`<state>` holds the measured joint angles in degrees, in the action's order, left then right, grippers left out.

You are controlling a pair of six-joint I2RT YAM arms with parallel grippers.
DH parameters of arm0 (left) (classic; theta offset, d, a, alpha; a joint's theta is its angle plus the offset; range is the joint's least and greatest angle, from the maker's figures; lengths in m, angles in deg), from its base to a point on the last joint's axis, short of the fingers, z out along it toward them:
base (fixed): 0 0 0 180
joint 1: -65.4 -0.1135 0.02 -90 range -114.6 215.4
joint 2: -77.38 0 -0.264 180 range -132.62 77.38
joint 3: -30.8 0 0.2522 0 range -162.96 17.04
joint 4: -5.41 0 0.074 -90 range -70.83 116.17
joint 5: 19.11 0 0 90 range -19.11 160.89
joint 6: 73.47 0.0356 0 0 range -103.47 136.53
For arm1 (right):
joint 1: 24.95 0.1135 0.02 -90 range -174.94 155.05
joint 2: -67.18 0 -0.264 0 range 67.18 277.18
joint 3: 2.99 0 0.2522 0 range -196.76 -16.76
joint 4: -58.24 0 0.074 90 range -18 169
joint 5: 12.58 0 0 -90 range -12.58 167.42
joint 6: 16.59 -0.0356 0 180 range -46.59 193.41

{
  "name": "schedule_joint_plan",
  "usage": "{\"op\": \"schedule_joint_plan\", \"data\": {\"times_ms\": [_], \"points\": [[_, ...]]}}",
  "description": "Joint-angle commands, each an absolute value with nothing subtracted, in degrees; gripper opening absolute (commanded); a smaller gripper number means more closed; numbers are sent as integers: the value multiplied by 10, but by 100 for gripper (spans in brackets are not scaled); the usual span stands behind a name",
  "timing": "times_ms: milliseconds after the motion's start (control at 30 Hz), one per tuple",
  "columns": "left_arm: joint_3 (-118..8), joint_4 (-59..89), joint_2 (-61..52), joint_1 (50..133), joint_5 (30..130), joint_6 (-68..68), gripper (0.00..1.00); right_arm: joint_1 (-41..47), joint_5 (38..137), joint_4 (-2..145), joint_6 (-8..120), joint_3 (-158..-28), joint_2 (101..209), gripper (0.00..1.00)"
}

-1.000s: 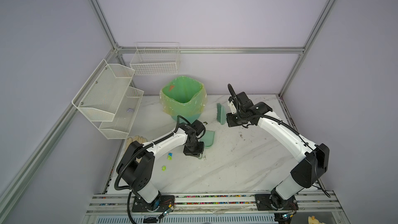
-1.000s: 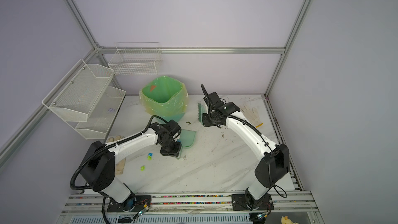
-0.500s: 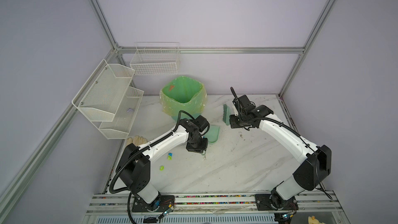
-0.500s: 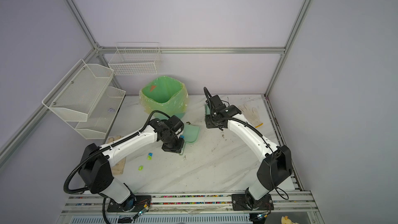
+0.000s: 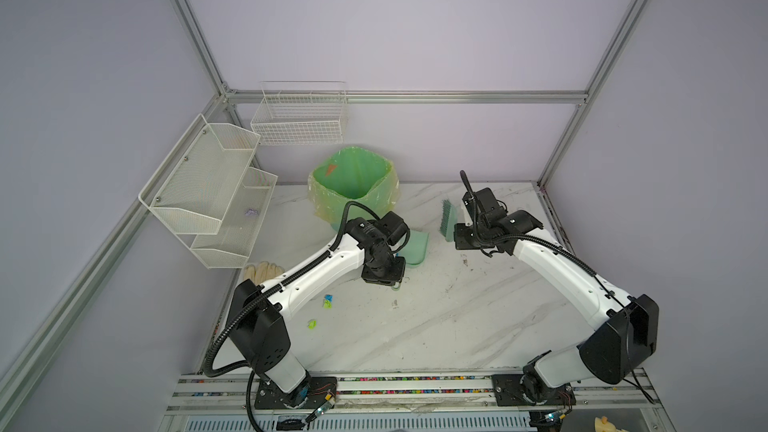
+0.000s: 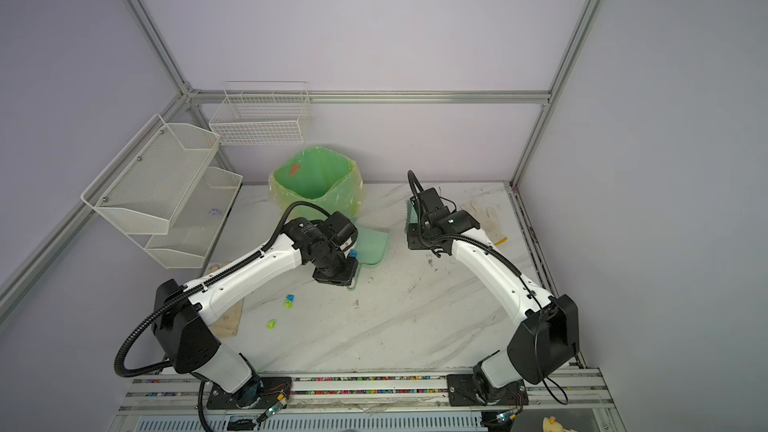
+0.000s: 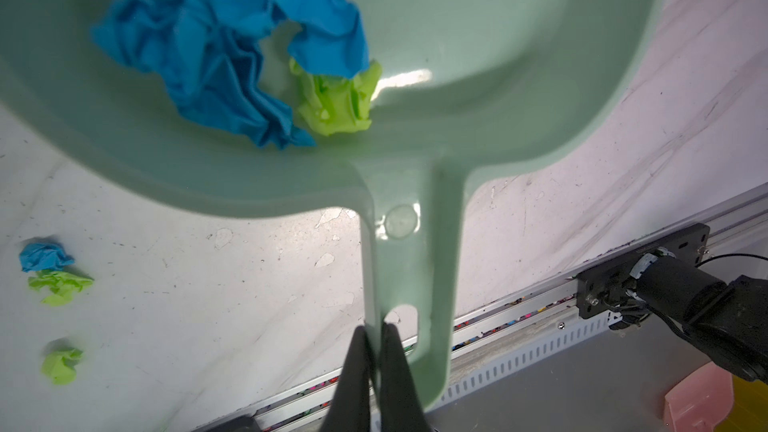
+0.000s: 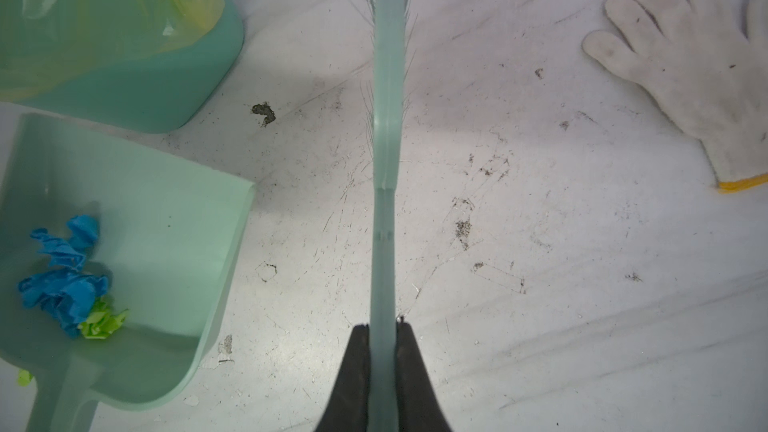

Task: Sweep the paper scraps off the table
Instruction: 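Lift the brush away with the right gripper while the left raises the loaded dustpan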

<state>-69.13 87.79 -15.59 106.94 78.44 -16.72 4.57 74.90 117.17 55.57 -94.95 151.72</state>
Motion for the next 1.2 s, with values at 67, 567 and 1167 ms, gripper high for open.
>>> {"op": "schedule_joint_plan", "data": {"times_ms": [67, 567, 1167], "points": [[-781, 907, -172, 1071, 767, -147, 0, 42, 751, 1144, 535, -927, 1496, 0], [-916, 980, -218, 1061, 740, -126, 0, 40, 740, 1122, 526, -911, 1491, 0], [-1030, 984, -205, 998, 781, -117, 0, 38, 752, 1112, 524, -899, 1482, 0]]}}
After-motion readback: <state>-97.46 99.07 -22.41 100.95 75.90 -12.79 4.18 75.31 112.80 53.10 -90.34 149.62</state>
